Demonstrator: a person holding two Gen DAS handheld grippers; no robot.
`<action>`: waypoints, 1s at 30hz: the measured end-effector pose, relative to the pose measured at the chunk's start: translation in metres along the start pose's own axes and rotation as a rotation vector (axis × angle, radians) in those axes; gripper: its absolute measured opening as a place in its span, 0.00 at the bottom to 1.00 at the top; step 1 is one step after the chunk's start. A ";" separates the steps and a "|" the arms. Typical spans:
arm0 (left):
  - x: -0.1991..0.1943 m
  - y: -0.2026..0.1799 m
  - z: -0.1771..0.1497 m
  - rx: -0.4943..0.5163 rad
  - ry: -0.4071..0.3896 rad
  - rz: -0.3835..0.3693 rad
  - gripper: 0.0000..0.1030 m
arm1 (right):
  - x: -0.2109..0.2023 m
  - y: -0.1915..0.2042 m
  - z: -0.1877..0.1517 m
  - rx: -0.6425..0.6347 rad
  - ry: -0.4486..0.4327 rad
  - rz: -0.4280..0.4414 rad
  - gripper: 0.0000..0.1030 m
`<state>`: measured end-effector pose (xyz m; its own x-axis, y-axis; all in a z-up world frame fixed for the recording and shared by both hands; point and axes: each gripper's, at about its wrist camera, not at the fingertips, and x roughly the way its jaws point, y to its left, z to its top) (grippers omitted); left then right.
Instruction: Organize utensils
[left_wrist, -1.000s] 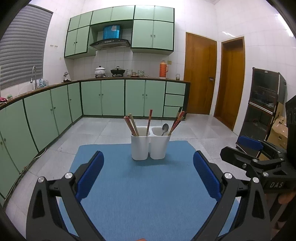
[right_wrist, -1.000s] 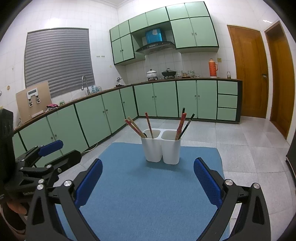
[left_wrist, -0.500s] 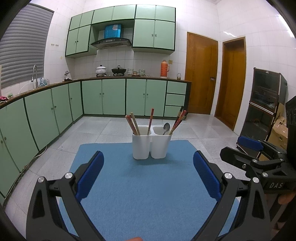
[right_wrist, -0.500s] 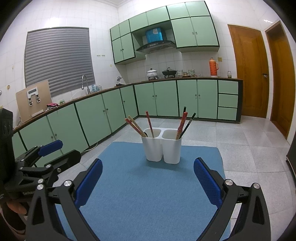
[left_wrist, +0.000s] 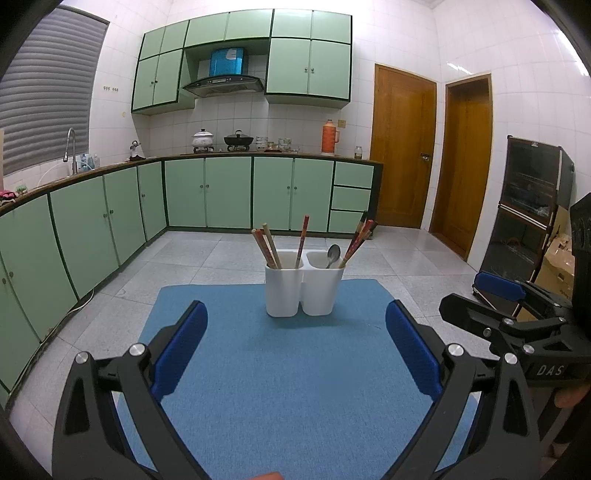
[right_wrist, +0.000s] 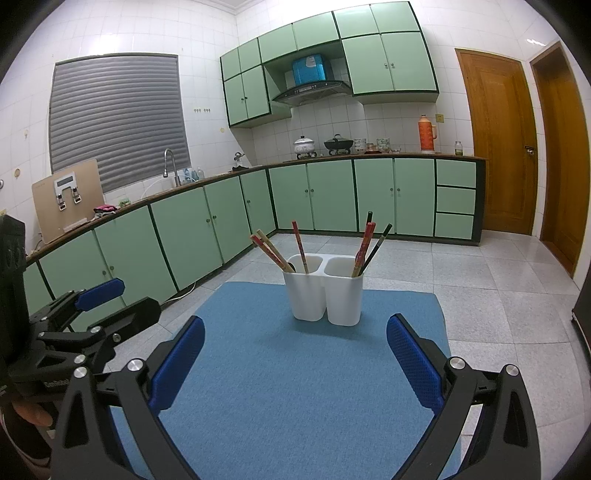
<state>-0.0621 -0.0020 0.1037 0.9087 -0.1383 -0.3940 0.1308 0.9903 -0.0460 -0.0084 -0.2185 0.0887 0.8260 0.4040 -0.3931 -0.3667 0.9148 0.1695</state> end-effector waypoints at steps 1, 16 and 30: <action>0.000 0.000 0.000 0.001 0.000 0.000 0.91 | 0.000 0.000 0.000 0.001 0.000 0.001 0.94; -0.001 0.000 0.000 0.000 0.001 0.000 0.92 | 0.000 0.000 0.000 0.000 0.000 0.001 0.94; -0.002 0.002 -0.002 -0.005 0.002 -0.002 0.91 | 0.001 0.002 -0.001 -0.002 0.001 -0.001 0.94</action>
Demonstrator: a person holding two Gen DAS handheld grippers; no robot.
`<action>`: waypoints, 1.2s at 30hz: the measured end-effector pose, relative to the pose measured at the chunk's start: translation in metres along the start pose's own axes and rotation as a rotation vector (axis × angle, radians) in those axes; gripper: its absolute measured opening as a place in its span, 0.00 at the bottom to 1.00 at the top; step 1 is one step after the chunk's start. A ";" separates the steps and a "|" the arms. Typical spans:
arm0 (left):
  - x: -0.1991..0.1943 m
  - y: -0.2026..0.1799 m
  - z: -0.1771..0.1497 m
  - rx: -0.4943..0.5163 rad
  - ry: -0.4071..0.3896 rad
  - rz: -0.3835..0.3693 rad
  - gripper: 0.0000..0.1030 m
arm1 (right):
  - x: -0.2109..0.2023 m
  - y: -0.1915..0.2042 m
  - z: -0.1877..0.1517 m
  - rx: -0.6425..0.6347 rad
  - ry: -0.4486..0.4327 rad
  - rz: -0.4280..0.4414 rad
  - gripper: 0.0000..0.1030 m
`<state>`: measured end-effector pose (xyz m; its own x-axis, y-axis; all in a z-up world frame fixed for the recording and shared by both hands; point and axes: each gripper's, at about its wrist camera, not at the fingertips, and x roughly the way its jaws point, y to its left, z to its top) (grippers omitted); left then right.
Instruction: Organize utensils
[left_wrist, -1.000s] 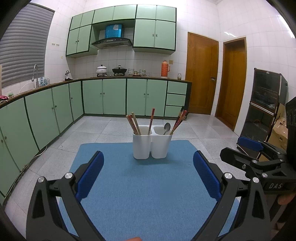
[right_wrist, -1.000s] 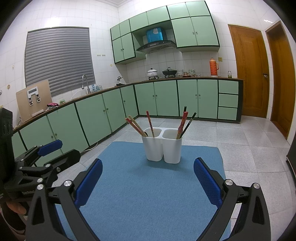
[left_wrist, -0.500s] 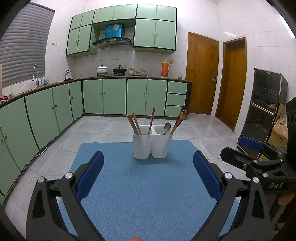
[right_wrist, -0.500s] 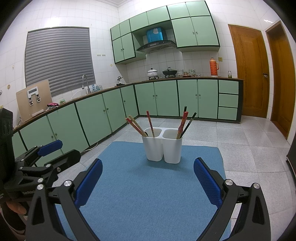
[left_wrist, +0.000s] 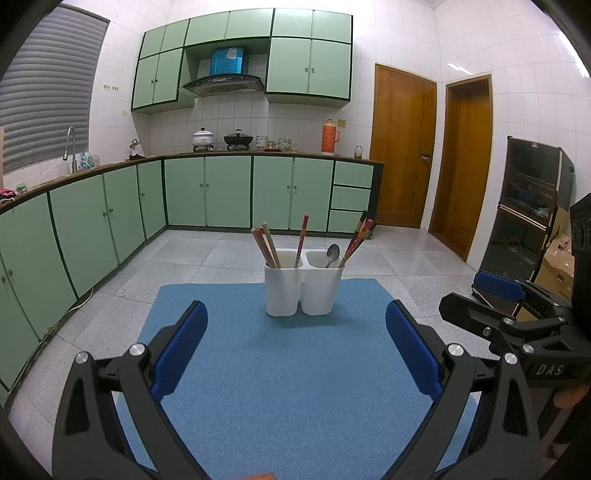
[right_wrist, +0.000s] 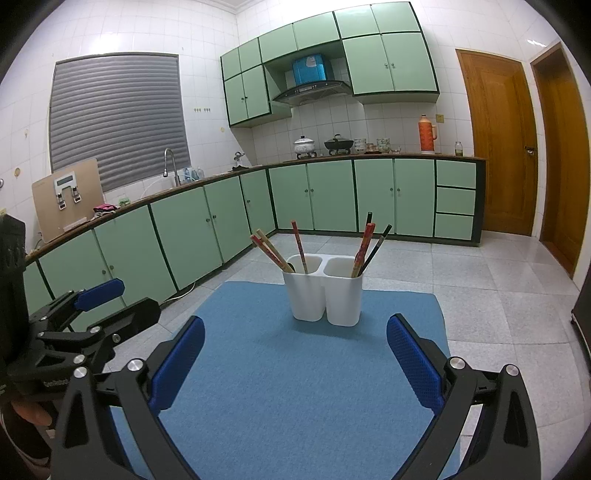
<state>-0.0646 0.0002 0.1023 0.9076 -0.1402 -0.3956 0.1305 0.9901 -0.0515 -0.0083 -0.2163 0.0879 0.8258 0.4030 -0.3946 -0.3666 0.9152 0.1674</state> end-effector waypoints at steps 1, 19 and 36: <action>0.000 0.000 0.001 0.003 0.000 0.001 0.91 | 0.000 0.000 0.000 0.000 0.000 0.000 0.94; 0.001 0.004 -0.005 -0.003 0.014 0.007 0.92 | 0.000 0.000 0.000 0.000 0.000 -0.001 0.94; 0.001 0.006 -0.007 -0.005 0.027 0.012 0.92 | 0.001 -0.003 -0.004 -0.004 0.004 -0.007 0.94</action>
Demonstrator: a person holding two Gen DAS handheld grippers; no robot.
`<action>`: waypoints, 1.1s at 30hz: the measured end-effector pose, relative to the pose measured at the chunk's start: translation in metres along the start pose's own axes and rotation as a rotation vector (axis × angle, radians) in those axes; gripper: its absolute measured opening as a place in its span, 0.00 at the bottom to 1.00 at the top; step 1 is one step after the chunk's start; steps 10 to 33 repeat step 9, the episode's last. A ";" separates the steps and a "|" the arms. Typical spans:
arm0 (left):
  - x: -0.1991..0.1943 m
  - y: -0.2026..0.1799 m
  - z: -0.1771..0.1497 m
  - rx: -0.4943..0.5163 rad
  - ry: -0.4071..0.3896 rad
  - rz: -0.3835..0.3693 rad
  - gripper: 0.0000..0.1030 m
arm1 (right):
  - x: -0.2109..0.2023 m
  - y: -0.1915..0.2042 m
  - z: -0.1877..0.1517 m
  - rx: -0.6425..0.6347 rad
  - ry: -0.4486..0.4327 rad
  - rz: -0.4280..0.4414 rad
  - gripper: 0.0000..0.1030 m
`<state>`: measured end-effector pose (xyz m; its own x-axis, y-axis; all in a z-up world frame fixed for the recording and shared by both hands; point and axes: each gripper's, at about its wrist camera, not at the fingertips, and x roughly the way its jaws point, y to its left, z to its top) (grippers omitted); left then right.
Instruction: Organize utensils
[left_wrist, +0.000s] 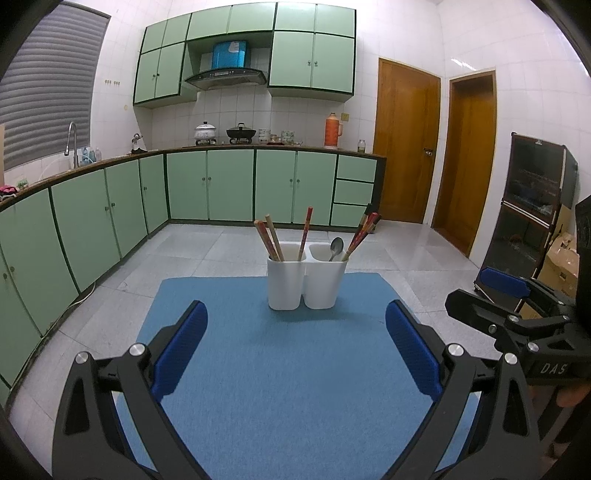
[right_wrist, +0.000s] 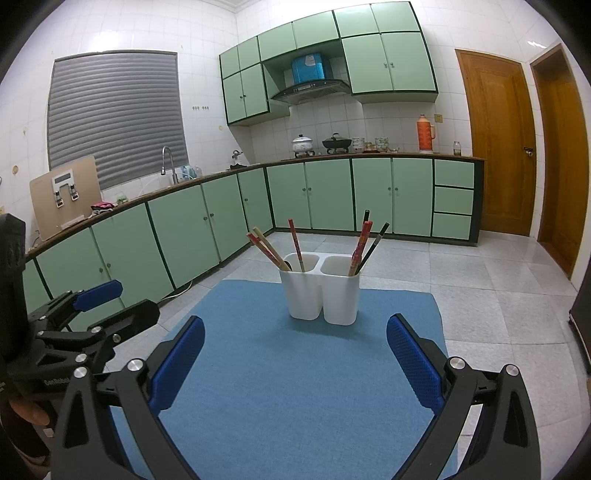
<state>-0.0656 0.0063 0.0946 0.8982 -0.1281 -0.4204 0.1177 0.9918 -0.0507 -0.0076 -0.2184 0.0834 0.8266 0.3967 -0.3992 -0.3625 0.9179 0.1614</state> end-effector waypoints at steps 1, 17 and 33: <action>0.000 0.000 0.001 0.000 0.000 -0.001 0.92 | 0.000 0.000 0.000 0.000 0.000 0.000 0.94; 0.001 -0.001 0.001 -0.006 0.001 0.002 0.91 | 0.000 -0.001 0.000 -0.001 0.000 0.001 0.94; 0.001 -0.001 0.001 -0.006 0.001 0.002 0.91 | 0.000 -0.001 0.000 -0.001 0.000 0.001 0.94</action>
